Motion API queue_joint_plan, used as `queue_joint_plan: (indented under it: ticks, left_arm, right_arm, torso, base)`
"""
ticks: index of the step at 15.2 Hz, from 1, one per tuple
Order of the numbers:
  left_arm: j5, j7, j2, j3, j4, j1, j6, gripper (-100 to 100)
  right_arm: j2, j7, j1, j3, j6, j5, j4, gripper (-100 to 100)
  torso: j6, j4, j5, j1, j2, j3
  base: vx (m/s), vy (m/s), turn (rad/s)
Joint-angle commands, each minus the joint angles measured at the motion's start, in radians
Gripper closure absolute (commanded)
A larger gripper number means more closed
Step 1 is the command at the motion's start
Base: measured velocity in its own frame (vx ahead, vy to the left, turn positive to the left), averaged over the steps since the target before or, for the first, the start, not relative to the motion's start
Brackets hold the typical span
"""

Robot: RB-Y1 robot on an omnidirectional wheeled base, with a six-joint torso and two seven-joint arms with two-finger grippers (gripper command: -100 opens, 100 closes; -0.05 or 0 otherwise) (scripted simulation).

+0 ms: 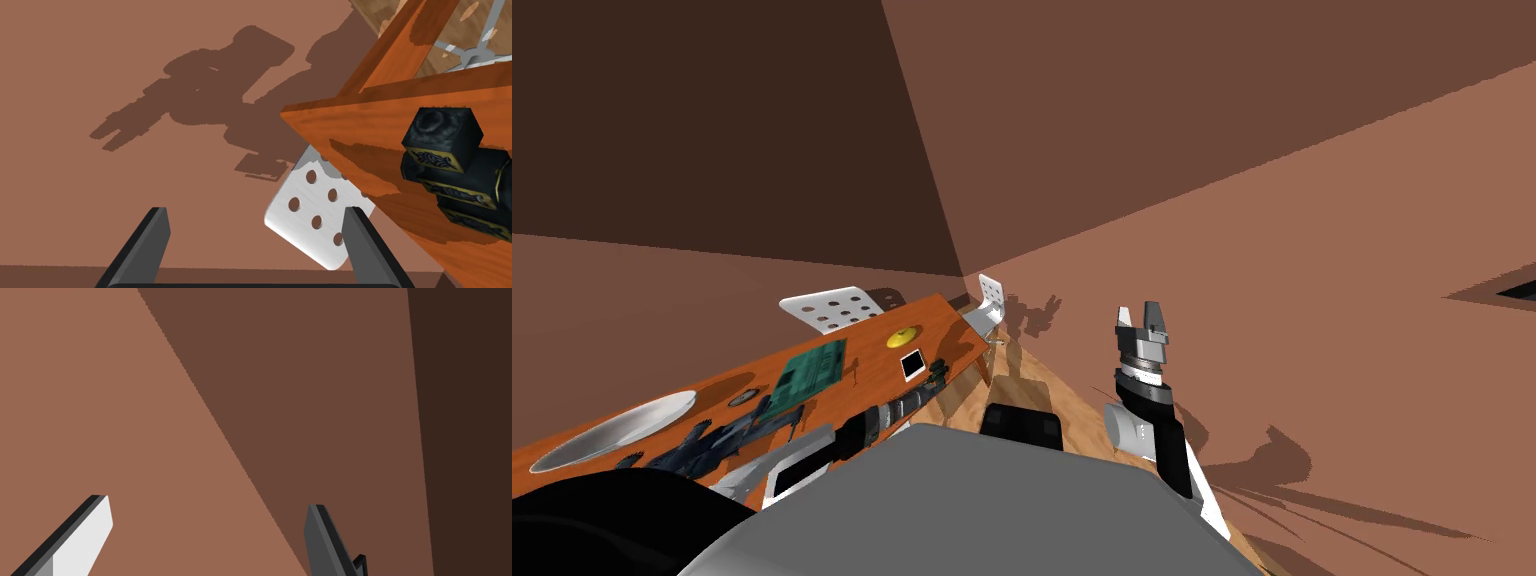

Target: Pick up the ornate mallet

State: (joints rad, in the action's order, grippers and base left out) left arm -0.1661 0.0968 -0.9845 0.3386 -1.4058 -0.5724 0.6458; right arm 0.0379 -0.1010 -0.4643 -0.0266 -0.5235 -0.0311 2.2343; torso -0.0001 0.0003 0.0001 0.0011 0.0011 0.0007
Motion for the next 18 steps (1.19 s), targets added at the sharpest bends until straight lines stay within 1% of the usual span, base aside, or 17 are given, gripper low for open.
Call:
queue_joint_plan:
  ticks: [1,3,5,12,13,16,17,18]
  left_arm:
    - [-0.014,0.033,-0.038,0.013,0.034,-0.012,-0.001,-100]
    - [-0.034,0.066,-0.08,0.029,0.063,-0.032,-0.009,-100]
    - [-0.034,0.066,-0.08,0.029,0.063,-0.032,-0.009,-100]
    - [-0.034,0.066,-0.08,0.029,0.063,-0.032,-0.009,-100]
    - [-0.038,0.096,-0.102,0.046,0.085,-0.044,-0.008,-100]
    - [-0.045,0.126,-0.123,0.065,0.107,-0.057,-0.011,-100]
    - [-0.045,0.126,-0.123,0.065,0.107,-0.057,-0.011,-100]
    - [-0.048,0.136,-0.131,0.073,0.115,-0.062,-0.012,-100]
  right_arm:
    - [0.0,0.0,0.0,0.0,0.0,0.0,0.0,0]
    - [0.0,0.0,0.0,0.0,0.0,0.0,0.0,0]
    - [0.0,0.0,0.0,0.0,0.0,0.0,0.0,0]
    - [0.0,0.0,0.0,0.0,0.0,0.0,0.0,0]
    - [0.0,0.0,0.0,0.0,0.0,0.0,0.0,0]
    - [0.0,0.0,0.0,0.0,0.0,0.0,0.0,0]
    - [0.0,0.0,0.0,0.0,0.0,0.0,0.0,0]
    - [0.0,0.0,0.0,0.0,0.0,0.0,0.0,0]
  torso:
    - [0.0,0.0,0.0,0.0,0.0,0.0]
    - [0.0,0.0,0.0,0.0,0.001,0.0]
    - [0.0,0.0,0.0,0.0,0.0,0.0]
    - [0.0,-0.001,0.001,0.002,-0.004,-0.002]
    - [0.0,-0.001,0.001,0.002,-0.004,-0.003]
    - [0.0,-0.002,0.0,0.001,-0.007,-0.004]
    - [0.0,-0.002,0.0,0.001,-0.008,-0.005]
    - [0.0,-0.002,0.0,0.001,-0.009,-0.005]
  base:
    - [-0.058,-0.028,-0.19]
    - [-0.063,-0.031,-0.208]
    - [-0.022,-0.011,-0.074]
    - [0.003,0.002,0.01]
    - [0.031,-0.014,-0.086]
    - [0.057,-0.019,-0.097]
    - [0.065,-0.007,-0.032]
    - [0.054,-0.014,-0.062]
